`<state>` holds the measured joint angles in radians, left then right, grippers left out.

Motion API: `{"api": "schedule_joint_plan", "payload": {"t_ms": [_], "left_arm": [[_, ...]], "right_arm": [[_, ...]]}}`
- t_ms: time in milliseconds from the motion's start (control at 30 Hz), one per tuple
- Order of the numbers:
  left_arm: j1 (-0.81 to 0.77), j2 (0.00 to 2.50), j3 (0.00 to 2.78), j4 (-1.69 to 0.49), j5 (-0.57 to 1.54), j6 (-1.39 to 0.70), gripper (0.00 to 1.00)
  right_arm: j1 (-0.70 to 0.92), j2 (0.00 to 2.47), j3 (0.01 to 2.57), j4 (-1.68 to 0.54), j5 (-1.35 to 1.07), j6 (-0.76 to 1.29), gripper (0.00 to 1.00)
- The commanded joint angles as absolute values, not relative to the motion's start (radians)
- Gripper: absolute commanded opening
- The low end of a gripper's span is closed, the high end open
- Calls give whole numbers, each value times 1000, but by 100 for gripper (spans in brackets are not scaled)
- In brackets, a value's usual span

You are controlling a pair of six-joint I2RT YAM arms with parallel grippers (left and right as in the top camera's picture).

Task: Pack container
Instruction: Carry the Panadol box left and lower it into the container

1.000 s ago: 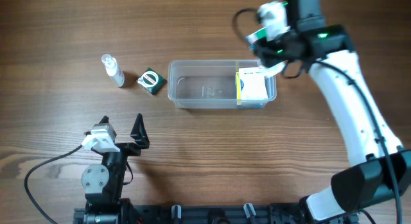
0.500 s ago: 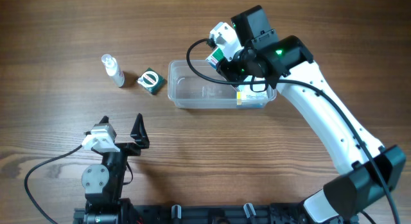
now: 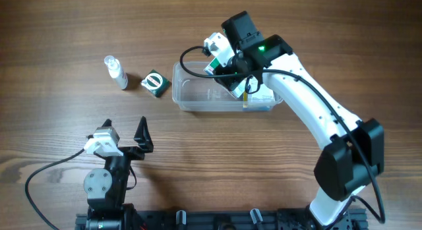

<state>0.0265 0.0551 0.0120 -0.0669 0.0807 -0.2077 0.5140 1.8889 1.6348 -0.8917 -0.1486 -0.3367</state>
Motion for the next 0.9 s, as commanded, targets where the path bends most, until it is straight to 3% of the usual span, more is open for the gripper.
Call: {"api": "schedule_joint_plan", "payload": {"t_ms": [0, 233, 500, 633, 867], "left_arm": [[33, 56, 6, -68, 93, -216, 100], [33, 56, 6, -68, 93, -216, 100], [33, 56, 6, -68, 93, -216, 100], [33, 56, 6, -68, 93, -216, 100], [33, 56, 6, -68, 93, -216, 100]], "right_arm": [[519, 1924, 1627, -883, -140, -457, 49], [525, 1927, 1627, -886, -182, -720, 59], [531, 1927, 1627, -887, -190, -882, 59], [532, 1927, 1628, -889, -256, -797, 66], [532, 1917, 1655, -906, -288, -382, 87]]}}
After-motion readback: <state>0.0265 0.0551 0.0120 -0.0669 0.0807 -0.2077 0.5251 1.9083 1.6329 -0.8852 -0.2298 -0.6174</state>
